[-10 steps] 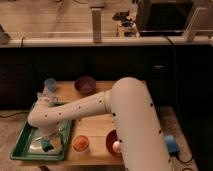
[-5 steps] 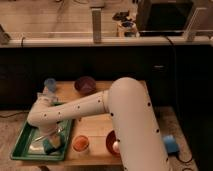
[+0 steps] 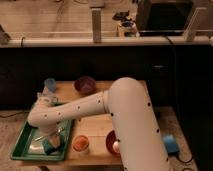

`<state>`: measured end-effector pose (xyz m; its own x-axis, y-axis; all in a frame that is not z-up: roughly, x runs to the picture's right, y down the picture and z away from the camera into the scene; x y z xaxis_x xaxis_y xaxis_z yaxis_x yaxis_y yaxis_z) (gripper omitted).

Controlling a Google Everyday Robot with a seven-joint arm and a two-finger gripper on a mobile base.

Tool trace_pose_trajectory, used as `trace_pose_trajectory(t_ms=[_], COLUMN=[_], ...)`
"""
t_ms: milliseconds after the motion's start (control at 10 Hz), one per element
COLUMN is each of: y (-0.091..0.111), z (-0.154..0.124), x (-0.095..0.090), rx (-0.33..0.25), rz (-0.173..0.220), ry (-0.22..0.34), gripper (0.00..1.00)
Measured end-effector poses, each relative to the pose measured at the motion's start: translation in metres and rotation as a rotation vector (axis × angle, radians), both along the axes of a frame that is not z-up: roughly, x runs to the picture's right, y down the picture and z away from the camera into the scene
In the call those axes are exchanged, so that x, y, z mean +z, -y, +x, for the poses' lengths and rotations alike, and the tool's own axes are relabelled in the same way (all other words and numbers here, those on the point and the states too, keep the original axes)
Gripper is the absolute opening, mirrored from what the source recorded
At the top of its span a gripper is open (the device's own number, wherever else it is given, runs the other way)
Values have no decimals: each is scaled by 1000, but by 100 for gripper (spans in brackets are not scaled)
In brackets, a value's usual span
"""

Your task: Wipe tray with sponge

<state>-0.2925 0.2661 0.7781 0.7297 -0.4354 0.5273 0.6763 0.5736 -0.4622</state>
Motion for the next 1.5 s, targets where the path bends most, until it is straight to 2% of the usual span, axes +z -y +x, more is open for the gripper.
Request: trace_pose_trajectory(t_ms=[600, 800, 1100, 1500], y=[14, 20, 25, 27], z=[6, -3, -40, -44], x=[5, 15, 29, 29], rx=[-19, -41, -71, -76], rz=[37, 47, 62, 66], ry=[12, 43, 108, 118], gripper=[0, 0, 0, 0])
